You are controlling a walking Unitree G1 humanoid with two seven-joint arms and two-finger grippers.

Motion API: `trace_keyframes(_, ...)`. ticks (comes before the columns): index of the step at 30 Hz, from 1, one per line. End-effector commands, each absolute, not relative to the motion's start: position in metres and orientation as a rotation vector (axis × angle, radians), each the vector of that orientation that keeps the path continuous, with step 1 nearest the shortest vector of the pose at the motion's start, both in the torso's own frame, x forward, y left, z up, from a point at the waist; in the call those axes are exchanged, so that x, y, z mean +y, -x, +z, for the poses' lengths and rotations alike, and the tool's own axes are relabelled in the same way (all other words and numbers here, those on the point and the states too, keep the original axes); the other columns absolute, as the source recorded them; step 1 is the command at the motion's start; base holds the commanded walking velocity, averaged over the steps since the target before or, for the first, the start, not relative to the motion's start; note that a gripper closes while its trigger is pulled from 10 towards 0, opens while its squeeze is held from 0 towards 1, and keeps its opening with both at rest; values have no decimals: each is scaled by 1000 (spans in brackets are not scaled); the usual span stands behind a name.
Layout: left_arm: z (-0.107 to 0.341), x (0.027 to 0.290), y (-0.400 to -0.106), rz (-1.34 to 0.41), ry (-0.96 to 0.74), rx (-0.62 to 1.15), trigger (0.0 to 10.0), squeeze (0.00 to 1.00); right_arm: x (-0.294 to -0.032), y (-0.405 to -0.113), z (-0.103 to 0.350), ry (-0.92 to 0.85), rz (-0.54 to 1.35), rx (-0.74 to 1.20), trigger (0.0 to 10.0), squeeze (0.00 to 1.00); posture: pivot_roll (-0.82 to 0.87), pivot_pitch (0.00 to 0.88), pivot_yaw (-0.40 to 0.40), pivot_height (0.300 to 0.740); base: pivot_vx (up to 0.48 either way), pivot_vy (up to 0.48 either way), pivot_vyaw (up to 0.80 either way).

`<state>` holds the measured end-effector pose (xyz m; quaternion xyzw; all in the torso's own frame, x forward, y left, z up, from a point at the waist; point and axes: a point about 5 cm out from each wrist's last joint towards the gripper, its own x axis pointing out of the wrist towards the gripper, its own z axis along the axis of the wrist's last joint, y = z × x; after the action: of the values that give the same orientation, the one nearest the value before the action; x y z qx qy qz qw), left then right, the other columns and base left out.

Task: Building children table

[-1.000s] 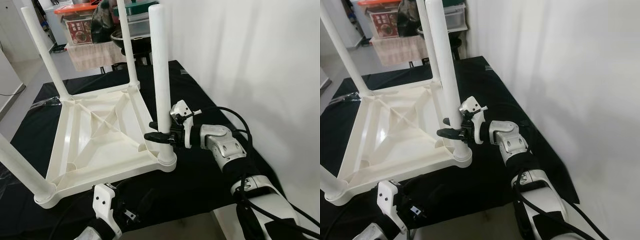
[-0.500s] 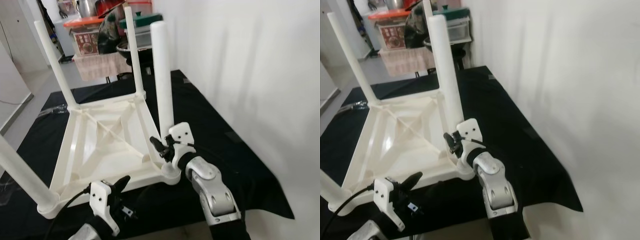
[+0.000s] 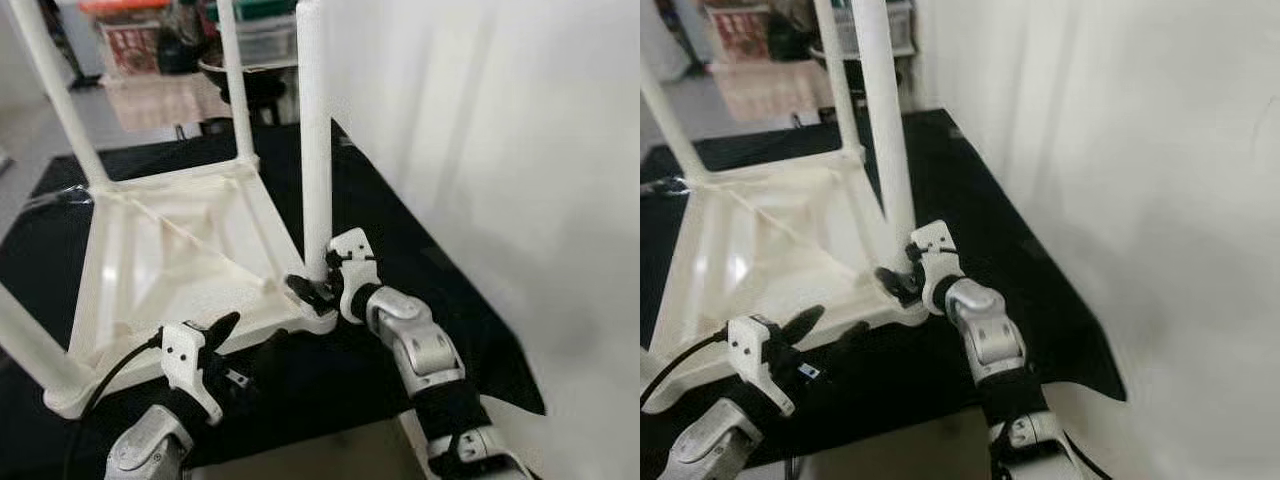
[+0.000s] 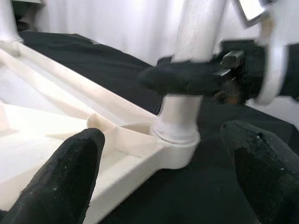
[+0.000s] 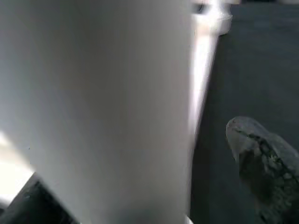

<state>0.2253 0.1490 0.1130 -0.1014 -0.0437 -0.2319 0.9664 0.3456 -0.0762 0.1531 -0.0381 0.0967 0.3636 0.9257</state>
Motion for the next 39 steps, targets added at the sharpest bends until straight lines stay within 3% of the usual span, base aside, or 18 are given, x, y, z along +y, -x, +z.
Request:
trace_keyframes(1,110,156,-227,-444,179,-77,10000,0,-67,-347,169,71,914,128,10000,114,-5,0,8,740,0,0,0)
trace_keyframes(2,109,156,-230,-443,177,-77,10000,0,-74,-349,175,69,1034,115,10000,0,2,0,4,740,0,0,0)
trace_keyframes(5,109,156,-233,-442,178,-76,10000,0,-83,-352,181,76,1129,105,10000,0,6,0,3,740,0,0,0)
trace_keyframes(6,108,156,-235,-442,179,-77,10000,0,-93,-356,188,68,1256,111,10000,0,8,0,2,740,0,0,0)
trace_keyframes(14,106,155,-238,-440,178,-76,10000,0,-96,-369,188,62,1261,180,10000,0,28,0,-5,740,0,0,0)
trace_keyframes(15,105,155,-239,-440,175,-75,10000,0,-96,-370,187,52,1261,196,0,0,34,0,-4,740,0,0,0)
trace_keyframes(31,104,158,-234,-435,155,-79,10000,0,-111,-366,151,-52,1156,227,0,0,60,0,-10,740,0,0,0)
trace_keyframes(32,105,160,-232,-433,152,-80,10000,0,-104,-360,140,-56,1105,230,0,0,54,0,-15,740,0,0,0)
trace_keyframes(33,105,163,-230,-431,150,-79,10000,0,-94,-356,119,-50,745,240,0,0,35,0,-11,740,0,0,0)
trace_keyframes(35,106,168,-229,-429,150,-75,10000,0,-79,-309,84,-45,473,331,0,0,13,0,17,740,0,0,0)
trace_keyframes(37,106,168,-229,-429,150,-75,10000,0,-79,-309,84,-45,473,331,0,0,13,0,17,740,0,0,0)
trace_keyframes(39,105,169,-228,-441,154,-64,10000,0,-66,-301,86,55,601,316,0,0,12,0,21,740,0,0,0)
